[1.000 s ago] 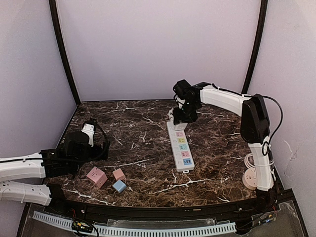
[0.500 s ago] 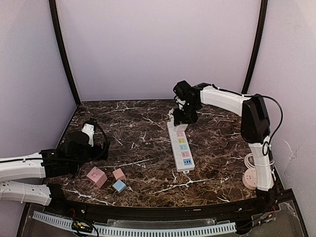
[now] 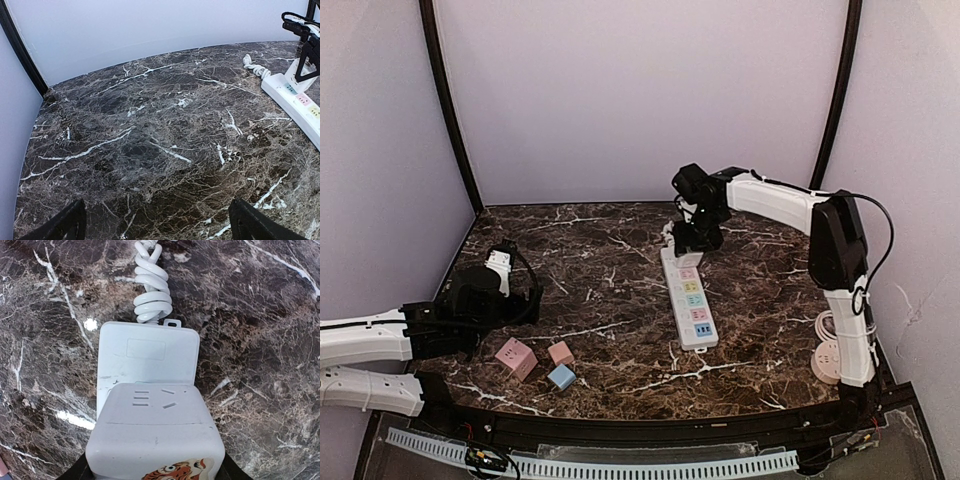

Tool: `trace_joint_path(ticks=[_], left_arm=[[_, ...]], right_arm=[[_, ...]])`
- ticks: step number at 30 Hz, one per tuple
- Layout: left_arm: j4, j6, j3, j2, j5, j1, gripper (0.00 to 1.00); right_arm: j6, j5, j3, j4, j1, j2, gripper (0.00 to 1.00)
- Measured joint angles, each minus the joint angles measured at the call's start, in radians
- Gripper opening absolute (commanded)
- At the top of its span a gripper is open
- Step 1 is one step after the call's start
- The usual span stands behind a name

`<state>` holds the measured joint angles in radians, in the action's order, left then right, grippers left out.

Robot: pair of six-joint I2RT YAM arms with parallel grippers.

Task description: Insert the plug

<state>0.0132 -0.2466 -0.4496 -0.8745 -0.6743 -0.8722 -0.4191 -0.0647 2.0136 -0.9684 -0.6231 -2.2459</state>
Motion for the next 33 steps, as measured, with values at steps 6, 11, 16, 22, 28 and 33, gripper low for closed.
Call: trace_joint_path(ticks=[6,11,16,22,28,33], left_arm=[[0.0,0.0,0.0,0.0,0.0,0.0,1.0],[0.0,0.0,0.0,0.0,0.0,0.0,1.0],[0.0,0.0,0.0,0.0,0.0,0.0,1.0],[0.0,0.0,0.0,0.0,0.0,0.0,1.0],[0.0,0.0,0.0,0.0,0.0,0.0,1.0],[0.0,0.0,0.0,0.0,0.001,0.0,0.99]], right_arm=[[0.001,-0.013,-0.111,-0.013,0.005,0.076,0.0],[0.008,-0.017,-0.149,-0.03,0.01,0.102,0.0],[0.018,-0.013,-0.128,-0.045,0.012,0.089,0.0],[0.024,-0.008,-0.047,-0.1,0.014,0.04,0.0],[0.025,-0.006,-0.021,-0.121,0.016,0.023,0.0],[0.014,-0.006,-0.035,-0.116,0.016,0.031,0.0]])
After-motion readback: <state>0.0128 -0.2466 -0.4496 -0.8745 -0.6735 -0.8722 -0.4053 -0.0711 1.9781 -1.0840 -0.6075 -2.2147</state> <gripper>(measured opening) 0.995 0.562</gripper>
